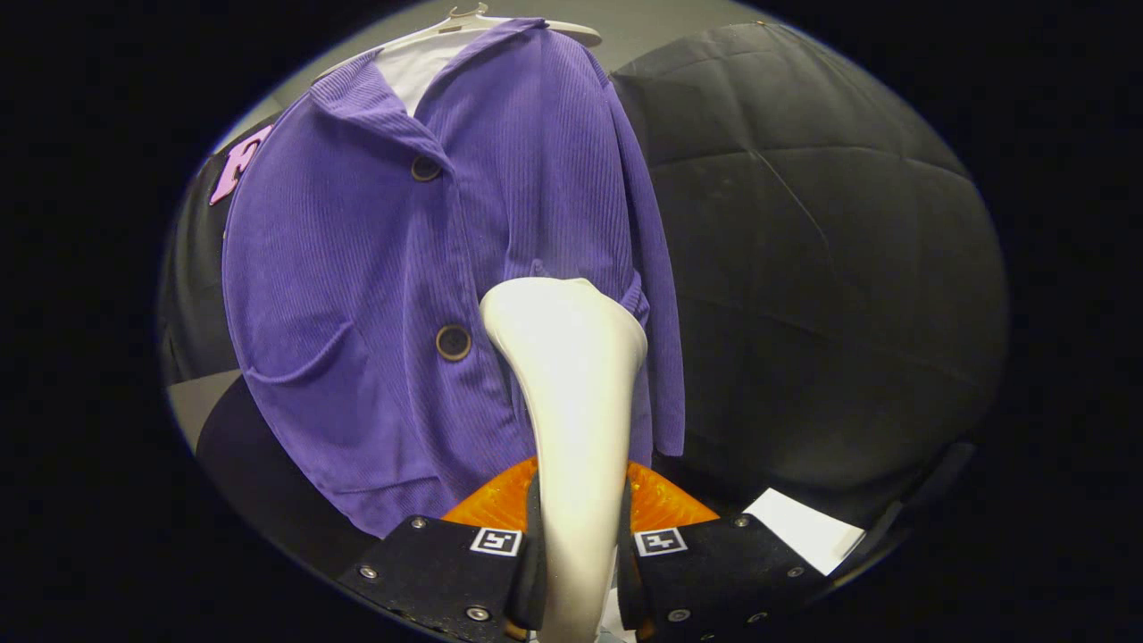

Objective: Iron the clothes twice with a garment steamer, once on the left side and once on the right side.

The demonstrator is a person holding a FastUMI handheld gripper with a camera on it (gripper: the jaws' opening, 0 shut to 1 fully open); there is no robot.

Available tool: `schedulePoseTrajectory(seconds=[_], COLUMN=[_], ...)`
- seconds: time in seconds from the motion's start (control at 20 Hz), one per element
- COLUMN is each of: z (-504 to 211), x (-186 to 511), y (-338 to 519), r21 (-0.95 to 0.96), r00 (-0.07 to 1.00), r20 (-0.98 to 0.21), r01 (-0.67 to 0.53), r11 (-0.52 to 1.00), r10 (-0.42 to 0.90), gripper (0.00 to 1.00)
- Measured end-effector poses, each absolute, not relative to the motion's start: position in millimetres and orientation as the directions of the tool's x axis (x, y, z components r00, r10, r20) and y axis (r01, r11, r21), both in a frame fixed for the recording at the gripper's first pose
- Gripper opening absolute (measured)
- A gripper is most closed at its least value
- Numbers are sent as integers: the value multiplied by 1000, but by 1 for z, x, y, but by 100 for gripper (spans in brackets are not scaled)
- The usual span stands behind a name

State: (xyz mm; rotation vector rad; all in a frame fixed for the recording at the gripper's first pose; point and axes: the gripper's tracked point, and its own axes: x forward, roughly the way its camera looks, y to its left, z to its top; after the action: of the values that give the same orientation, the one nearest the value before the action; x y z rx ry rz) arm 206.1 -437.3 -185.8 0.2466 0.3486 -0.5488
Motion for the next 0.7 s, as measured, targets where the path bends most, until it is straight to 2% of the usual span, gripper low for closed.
schedulePoseTrajectory(seconds=[0.45, 0.7], z=[-221, -227], x=[202, 173], y=[-427, -384], r21=[113, 101], r00=[778, 810], r20=[-495, -504], r01=[499, 399], r11=[859, 911], r10=[-386, -299], gripper=[32, 32])
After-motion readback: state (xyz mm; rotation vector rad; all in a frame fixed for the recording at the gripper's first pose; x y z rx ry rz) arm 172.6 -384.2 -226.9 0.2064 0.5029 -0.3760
